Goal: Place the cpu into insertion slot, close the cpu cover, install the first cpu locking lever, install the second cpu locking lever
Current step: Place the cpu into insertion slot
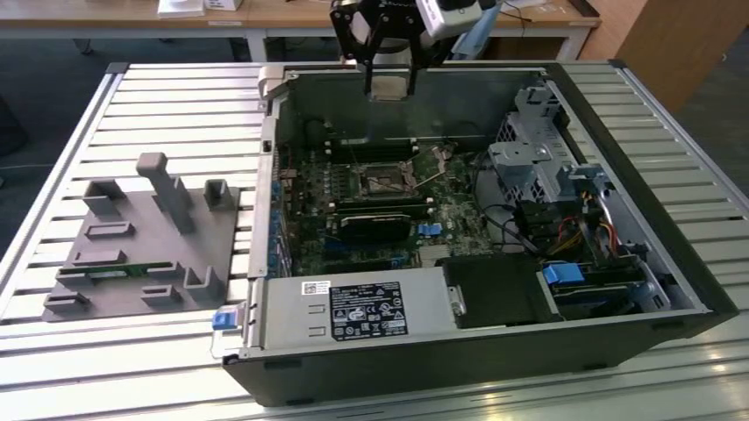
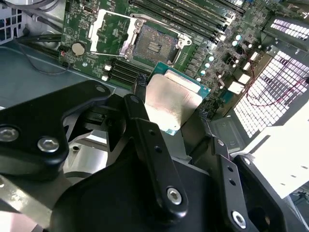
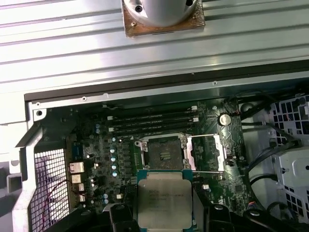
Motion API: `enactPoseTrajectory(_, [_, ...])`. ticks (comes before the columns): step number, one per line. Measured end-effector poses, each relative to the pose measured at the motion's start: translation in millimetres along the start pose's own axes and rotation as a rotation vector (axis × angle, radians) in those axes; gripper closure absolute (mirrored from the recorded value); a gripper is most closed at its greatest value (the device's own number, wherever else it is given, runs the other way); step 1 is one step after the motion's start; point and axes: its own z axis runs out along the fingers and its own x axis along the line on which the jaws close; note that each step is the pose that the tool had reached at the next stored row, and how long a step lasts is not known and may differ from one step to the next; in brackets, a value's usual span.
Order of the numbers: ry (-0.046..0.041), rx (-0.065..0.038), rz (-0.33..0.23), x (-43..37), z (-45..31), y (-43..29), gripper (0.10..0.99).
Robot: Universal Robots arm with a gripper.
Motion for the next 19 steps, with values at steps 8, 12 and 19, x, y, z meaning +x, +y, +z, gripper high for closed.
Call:
enactPoseTrajectory(8, [-0.0030, -0.001, 0.034, 0.0, 0.0, 0.0, 0.545])
enactPoseTrajectory(12, [-0.0042, -0.001, 0.047, 0.0, 0.0, 0.0, 0.545])
enactPoseTrajectory(19, [-0.0062, -0.001, 0.069, 0.0, 0.0, 0.0, 0.545])
